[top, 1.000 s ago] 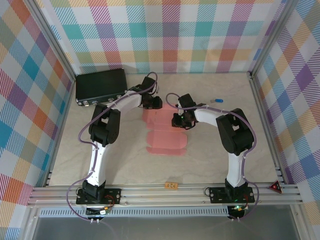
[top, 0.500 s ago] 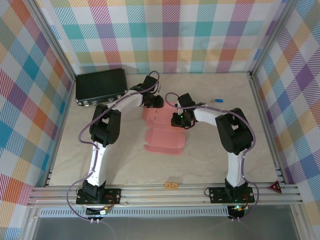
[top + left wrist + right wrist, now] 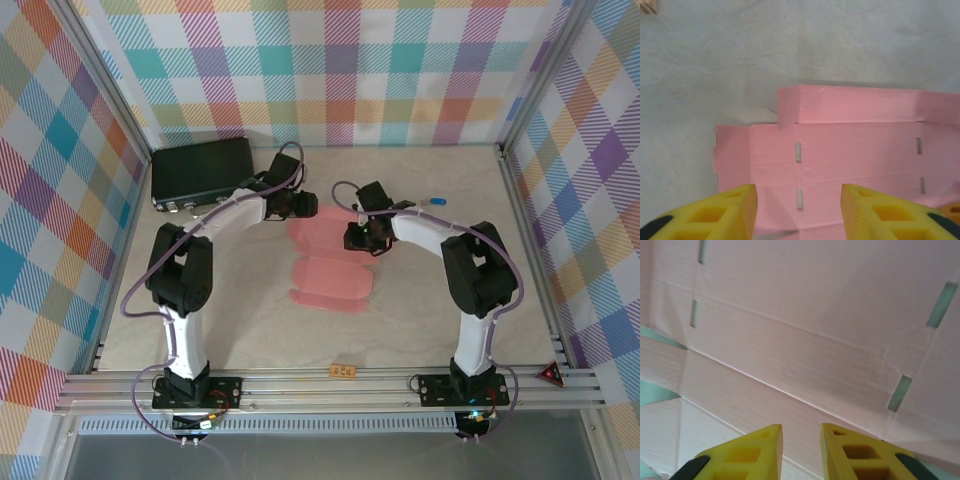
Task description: Fold the paper box
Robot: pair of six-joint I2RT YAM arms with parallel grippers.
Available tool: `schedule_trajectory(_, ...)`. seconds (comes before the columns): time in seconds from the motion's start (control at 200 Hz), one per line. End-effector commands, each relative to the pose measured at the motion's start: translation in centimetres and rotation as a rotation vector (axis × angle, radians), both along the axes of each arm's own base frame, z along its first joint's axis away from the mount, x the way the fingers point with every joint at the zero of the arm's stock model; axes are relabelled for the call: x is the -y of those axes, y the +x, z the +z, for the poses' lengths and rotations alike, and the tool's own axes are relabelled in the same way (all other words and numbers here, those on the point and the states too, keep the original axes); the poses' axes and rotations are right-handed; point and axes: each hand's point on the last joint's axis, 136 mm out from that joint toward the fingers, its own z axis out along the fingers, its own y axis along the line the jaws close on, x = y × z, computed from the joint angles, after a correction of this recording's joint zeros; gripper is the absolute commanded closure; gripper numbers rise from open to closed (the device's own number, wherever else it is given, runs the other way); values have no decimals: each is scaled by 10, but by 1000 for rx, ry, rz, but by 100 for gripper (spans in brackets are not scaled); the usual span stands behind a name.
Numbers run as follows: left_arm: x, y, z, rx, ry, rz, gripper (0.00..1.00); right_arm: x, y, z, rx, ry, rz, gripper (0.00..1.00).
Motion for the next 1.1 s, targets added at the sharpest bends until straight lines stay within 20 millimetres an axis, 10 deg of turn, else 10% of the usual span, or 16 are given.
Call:
schedule_trajectory(0.0,21,-21,0,-14,-66,-25,66,11,18,30,64,-3,-19,71)
schedule_trajectory(0.205,54,-46,-27,-88,-130,-65,100,44,46,41,82,-51,-99,68)
schedule_trajectory(0.7,60,-53,-115,-213,-88,9,100,83,89,20,33,-127,-170,56)
schedule_trajectory(1.09,45,-71,-139,-266,-61,62,100,85,101,5,8,-171,-163,56)
